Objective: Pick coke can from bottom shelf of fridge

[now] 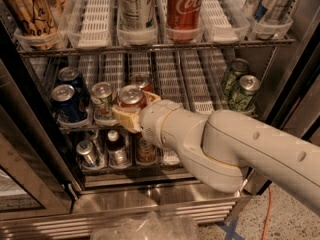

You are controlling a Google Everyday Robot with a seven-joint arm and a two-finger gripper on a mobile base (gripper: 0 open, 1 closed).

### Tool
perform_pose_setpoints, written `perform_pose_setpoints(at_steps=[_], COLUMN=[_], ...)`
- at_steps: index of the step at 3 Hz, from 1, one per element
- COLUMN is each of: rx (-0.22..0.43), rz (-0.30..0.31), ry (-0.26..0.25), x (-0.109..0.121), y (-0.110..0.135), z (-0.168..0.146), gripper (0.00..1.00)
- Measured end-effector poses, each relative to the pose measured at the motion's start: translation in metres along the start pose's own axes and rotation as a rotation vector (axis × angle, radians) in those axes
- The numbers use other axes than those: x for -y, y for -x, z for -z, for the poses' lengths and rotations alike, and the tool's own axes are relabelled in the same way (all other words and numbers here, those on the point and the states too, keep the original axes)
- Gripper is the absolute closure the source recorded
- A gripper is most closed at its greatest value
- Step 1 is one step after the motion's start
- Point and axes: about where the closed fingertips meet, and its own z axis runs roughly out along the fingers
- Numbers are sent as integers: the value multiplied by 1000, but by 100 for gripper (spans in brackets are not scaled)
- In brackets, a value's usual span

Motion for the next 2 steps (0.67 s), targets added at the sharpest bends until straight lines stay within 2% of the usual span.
perform_pose_setpoints(at_steps=[2], rx=[2], rz=[-26], ry=[24], x=[-6], y=[0], z=[4], gripper=[100])
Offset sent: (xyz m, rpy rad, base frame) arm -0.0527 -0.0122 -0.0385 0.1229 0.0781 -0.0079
